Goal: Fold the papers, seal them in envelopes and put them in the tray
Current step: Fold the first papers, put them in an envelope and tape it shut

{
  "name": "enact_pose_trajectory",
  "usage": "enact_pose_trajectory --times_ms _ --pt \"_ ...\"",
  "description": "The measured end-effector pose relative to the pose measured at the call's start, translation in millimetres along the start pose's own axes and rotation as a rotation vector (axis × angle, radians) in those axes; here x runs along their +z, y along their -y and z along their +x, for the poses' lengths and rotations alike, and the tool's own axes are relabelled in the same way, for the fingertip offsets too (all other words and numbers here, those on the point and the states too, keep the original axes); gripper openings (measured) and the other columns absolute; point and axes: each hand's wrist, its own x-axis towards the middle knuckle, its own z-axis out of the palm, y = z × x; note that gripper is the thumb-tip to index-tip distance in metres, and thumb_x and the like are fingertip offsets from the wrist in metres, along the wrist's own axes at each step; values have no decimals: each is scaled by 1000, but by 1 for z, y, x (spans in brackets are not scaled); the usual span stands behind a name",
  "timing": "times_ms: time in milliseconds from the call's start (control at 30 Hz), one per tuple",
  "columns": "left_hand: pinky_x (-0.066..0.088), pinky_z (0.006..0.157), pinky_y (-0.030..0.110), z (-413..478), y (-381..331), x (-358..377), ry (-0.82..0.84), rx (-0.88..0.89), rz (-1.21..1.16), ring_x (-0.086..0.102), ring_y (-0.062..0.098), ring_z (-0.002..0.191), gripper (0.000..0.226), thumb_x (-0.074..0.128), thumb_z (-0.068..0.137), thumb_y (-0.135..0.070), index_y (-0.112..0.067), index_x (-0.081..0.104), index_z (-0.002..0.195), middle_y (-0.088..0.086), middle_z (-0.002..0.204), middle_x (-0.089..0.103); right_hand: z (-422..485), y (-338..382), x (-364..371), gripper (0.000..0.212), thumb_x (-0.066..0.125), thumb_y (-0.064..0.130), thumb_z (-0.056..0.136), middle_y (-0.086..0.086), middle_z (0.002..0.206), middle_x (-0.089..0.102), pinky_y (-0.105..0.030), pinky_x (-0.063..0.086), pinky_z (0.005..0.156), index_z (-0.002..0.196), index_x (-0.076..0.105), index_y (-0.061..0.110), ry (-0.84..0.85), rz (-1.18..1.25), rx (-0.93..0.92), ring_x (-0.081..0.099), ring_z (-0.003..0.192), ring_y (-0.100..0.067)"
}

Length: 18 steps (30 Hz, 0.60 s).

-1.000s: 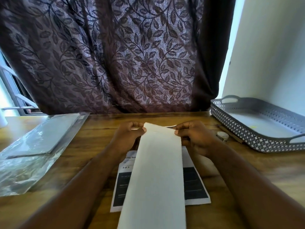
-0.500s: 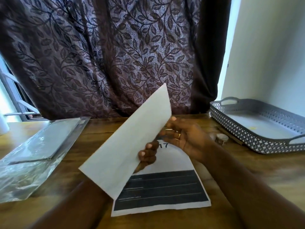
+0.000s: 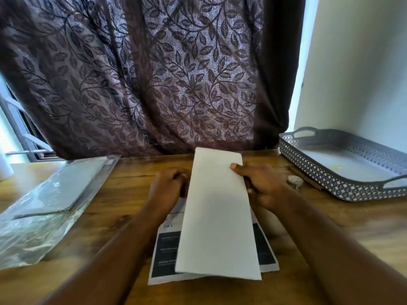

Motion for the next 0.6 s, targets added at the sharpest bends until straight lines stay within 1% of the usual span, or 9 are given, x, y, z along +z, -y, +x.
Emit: enact_pose_trajectory --times_ms 67,100,167,233,367,433,500,533,600 --pt "55 67 28 6 10 -3 -149 30 133 67 11 68 23 52 101 -11 -19 74 103 -2 81 74 1 -5 3 17 69 17 94 -15 92 78 -38 47 68 98 72 1 -2 -118 13 71 79 -33" --pt "53 68 27 8 12 -4 -185 42 174 66 9 72 21 54 100 -13 -20 72 108 -4 88 73 1 -6 4 18 70 16 94 -17 92 78 -39 48 69 98 73 -1 -13 -163 12 71 80 -36" --pt "46 66 23 9 14 2 -208 60 219 61 4 78 21 58 97 -15 -21 69 115 -10 95 69 2 -9 5 18 70 16 93 -19 86 76 -30 48 58 90 72 -2 -24 -234 12 68 66 -31" --pt "39 61 18 6 14 8 -198 85 233 58 -1 79 23 61 95 -15 -21 67 116 -11 95 65 2 -12 8 21 72 16 92 -15 77 72 -25 45 48 81 69 0 -31 -306 25 63 54 -22" --pt "42 67 16 3 14 12 -159 208 324 61 9 87 15 63 95 -16 -21 70 107 -6 102 68 5 -16 12 36 79 24 86 -15 71 64 -31 45 60 84 69 -10 -105 -652 -47 57 59 -24" --pt "44 69 16 1 14 12 -127 245 370 61 10 90 12 62 96 -16 -20 71 103 -6 104 69 5 -16 13 34 80 29 85 -12 71 68 -26 47 57 89 72 -4 -148 -835 -115 57 52 -18" --pt "41 69 14 1 15 14 -91 261 431 58 9 89 12 62 97 -18 -19 71 104 -4 105 68 2 -14 14 30 79 31 85 -10 81 73 -19 47 49 92 72 3 -173 -954 -173 57 49 -11" --pt "39 69 12 1 15 14 -76 268 455 56 8 88 12 62 97 -18 -19 71 104 -3 106 68 1 -13 14 28 78 32 86 -9 85 74 -18 46 47 92 72 5 -187 -995 -192 59 53 -11" --pt "35 68 8 1 16 13 -62 264 473 54 5 87 12 63 96 -18 -19 72 104 -4 106 67 1 -14 15 25 77 31 87 -9 84 73 -26 55 57 86 70 7 -208 -1038 -211 67 66 -20"
